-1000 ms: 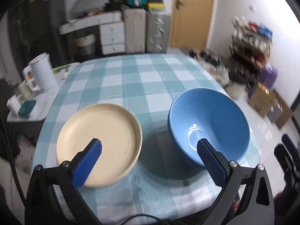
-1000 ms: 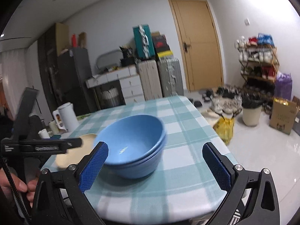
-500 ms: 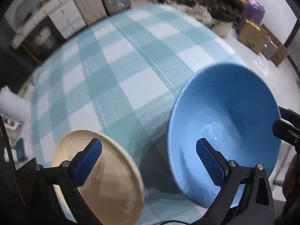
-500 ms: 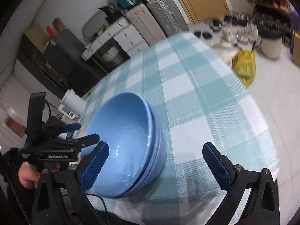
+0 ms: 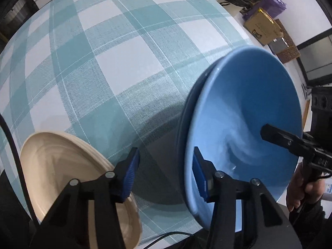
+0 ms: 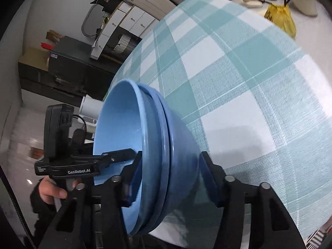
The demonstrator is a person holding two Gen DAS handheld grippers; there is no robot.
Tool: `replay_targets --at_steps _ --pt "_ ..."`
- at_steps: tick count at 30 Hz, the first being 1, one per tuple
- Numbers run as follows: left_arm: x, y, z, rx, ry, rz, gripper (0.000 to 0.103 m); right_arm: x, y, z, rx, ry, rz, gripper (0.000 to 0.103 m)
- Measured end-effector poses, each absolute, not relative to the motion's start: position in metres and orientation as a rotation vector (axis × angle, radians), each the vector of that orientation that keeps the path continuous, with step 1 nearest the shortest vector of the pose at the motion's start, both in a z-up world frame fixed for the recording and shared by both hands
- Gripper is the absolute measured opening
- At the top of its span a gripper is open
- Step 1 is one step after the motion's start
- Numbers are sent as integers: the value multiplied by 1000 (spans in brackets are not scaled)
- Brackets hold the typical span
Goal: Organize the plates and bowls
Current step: 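Grasp the stacked blue bowls' rim with both grippers and lift them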
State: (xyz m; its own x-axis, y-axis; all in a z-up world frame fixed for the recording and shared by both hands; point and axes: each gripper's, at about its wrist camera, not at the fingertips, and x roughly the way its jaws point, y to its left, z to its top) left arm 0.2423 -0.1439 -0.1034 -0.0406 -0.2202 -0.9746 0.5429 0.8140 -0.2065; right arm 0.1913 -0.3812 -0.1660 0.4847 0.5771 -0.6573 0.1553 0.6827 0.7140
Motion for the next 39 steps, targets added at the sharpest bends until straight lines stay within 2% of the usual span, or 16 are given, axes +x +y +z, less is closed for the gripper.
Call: replay_targets --at_steps 3,5,7,15,25,36,39 --pt "238 -147 -101 265 1513 -652 32 189 -382 -167 815 1062 275 43" --pt "233 -152 -100 276 1530 -670 22 189 -384 -167 828 1064 272 42" --pt "230 -155 -100 278 1543 -680 20 188 -383 -166 828 1068 269 41" --pt "235 -147 -97 194 1614 -672 20 189 -381 -164 855 1098 268 41" --pt "240 -138 -87 153 1593 -647 20 195 -377 -164 872 1129 259 41" --pt "236 -131 -104 198 1605 -626 20 202 -361 -163 704 1189 297 40" --pt "233 -125 -101 221 1592 -620 20 205 -358 -155 618 1187 289 34"
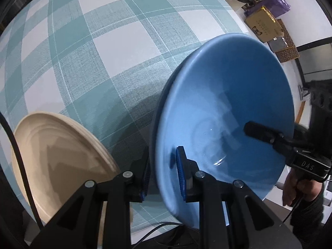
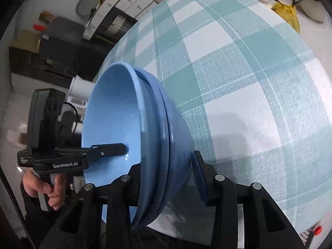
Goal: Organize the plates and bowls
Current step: 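Grasp the stacked blue bowls' rim with both grippers and lift them, then carry the bowl stack with both grippers over the cream plate stack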
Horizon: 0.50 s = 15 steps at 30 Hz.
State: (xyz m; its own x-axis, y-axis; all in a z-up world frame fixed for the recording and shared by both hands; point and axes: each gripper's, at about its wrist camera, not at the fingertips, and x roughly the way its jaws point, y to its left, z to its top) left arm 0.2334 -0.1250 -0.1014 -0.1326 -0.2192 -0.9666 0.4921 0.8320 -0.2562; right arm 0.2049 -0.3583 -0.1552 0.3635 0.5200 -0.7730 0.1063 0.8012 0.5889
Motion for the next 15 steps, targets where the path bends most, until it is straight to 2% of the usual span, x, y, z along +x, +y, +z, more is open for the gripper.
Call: replay_targets --at_steps 4,7,15 --pt "233 -125 -98 200 1584 -615 20 209 -346 -144 444 1214 280 27" --pt "232 -124 -92 194 1568 -644 19 211 -342 -142 383 1249 282 26" --pt "238 -115 -89 129 1626 -627 19 227 -345 -141 401 1366 285 23"
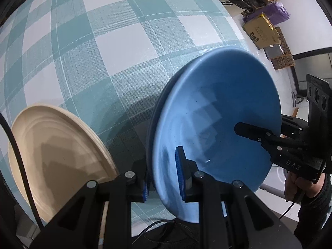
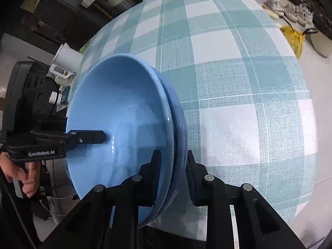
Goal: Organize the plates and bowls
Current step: 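Carry the bowl stack with both grippers over the cream plate stack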
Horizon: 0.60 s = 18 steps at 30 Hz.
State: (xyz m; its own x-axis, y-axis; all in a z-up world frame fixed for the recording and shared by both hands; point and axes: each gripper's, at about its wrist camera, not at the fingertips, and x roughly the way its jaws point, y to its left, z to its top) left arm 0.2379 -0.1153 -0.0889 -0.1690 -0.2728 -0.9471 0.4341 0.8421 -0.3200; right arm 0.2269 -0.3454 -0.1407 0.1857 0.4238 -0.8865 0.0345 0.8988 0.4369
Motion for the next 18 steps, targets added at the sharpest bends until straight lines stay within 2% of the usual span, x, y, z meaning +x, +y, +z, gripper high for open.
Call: replay_targets --at_steps 12,18 --pt "236 -107 -90 128 1631 -596 20 232 -337 -139 384 1415 293 23" --pt "233 -121 -101 173 1638 -582 20 237 -311 -139 153 1391 277 23"
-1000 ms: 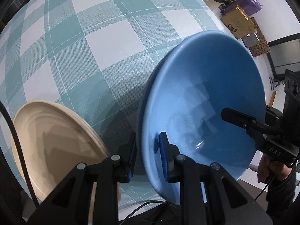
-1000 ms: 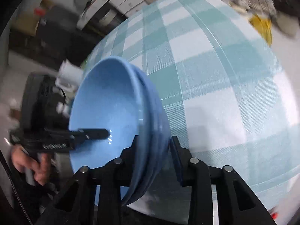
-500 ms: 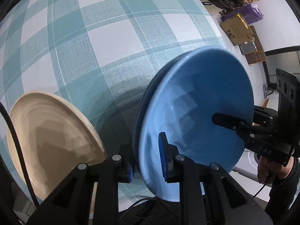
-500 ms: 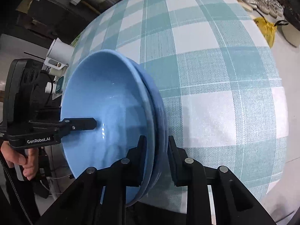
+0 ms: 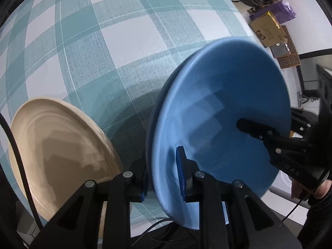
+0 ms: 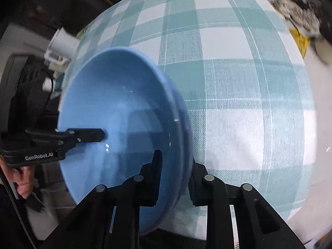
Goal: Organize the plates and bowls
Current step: 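Carry the bowl stack with both grippers over the cream plate stack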
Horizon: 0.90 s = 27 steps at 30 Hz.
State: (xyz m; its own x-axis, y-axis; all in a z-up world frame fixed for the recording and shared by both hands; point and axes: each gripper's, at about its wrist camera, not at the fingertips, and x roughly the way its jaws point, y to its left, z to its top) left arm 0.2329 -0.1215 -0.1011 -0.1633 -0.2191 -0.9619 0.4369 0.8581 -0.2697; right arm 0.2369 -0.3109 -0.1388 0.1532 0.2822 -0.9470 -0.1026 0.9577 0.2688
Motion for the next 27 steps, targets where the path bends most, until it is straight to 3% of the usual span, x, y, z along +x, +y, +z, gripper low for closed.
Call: replay_targets --at_steps 9,11,12,13,25,27 --pt "229 -118 -99 195 1609 -577 20 236 -302 -124 -70 1317 235 27" --pt "228 -120 -99 200 1604 -574 20 242 -304 -126 -69 1363 232 34" --pt "228 -120 -99 201 1602 -574 20 244 -305 -126 -70 1376 230 47" --pt "228 -120 -99 201 1602 -575 20 245 -305 -125 -78 1381 224 53" --pt "219 -115 -93 197 1596 -567 20 241 -299 -104 -144 1254 207 52" --pt "219 -114 -93 196 1596 -566 20 245 -303 -106 -91 1278 218 48"
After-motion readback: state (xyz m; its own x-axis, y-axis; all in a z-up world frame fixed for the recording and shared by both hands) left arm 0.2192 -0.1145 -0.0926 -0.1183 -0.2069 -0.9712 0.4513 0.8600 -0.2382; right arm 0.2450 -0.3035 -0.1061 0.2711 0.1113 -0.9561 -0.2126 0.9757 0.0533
